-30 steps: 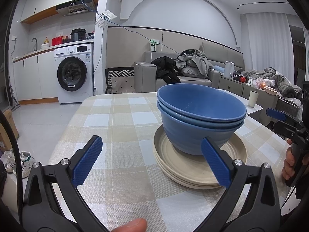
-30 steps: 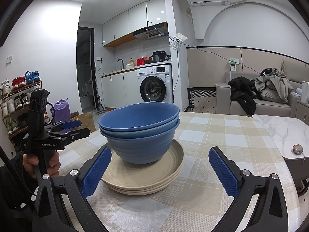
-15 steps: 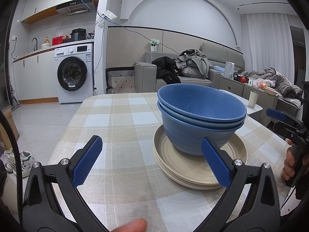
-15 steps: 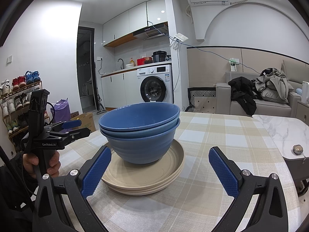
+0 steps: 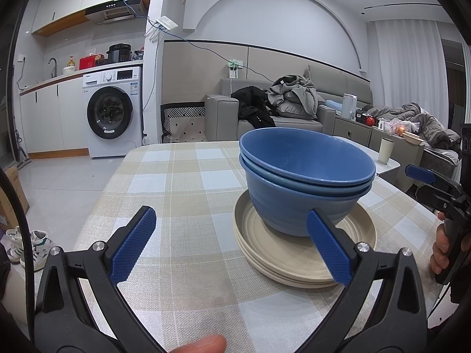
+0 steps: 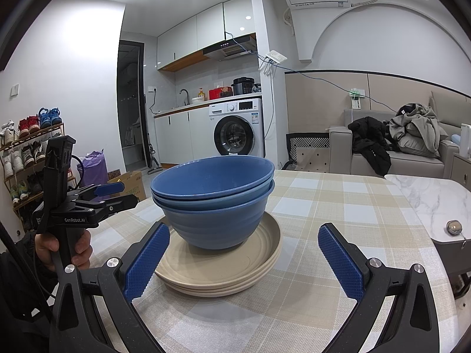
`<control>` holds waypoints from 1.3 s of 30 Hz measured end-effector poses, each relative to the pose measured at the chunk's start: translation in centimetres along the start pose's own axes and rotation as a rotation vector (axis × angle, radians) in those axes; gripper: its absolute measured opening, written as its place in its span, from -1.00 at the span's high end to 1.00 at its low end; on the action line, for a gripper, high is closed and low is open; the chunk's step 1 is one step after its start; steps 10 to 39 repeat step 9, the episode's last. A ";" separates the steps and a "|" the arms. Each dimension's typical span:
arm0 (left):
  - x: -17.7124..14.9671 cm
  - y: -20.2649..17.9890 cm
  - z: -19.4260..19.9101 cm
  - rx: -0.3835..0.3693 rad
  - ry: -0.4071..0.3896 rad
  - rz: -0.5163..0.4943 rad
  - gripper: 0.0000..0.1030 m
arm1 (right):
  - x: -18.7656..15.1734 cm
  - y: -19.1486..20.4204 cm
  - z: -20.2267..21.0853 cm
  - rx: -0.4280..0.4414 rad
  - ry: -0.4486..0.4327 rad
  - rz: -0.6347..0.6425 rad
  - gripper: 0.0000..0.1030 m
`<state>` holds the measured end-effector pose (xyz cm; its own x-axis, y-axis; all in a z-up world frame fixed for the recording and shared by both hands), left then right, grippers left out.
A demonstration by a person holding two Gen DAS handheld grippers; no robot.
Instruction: Organize plates and bowls
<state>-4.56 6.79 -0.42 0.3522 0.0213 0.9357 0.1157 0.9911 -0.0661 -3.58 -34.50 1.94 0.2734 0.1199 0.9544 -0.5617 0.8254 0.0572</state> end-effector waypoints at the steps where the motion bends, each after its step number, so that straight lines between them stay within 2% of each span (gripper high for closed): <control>1: 0.0 0.0 -0.1 0.000 0.000 0.000 -0.98 | 0.0 0.0 0.0 0.000 0.000 0.000 -1.00; 39: 0.0 0.0 0.0 0.000 -0.003 -0.001 -0.98 | -0.1 0.1 0.0 0.006 0.001 0.001 -0.99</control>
Point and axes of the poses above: each gripper's, at about its wrist camera, not at the fingertips, and z roughly against the way its jaws point, y to its left, x to its top, the point moved 3 cm from there along -z, roughly the way its jaws point, and after that the axes turned 1 degree about -y, right-handed, at the moved point
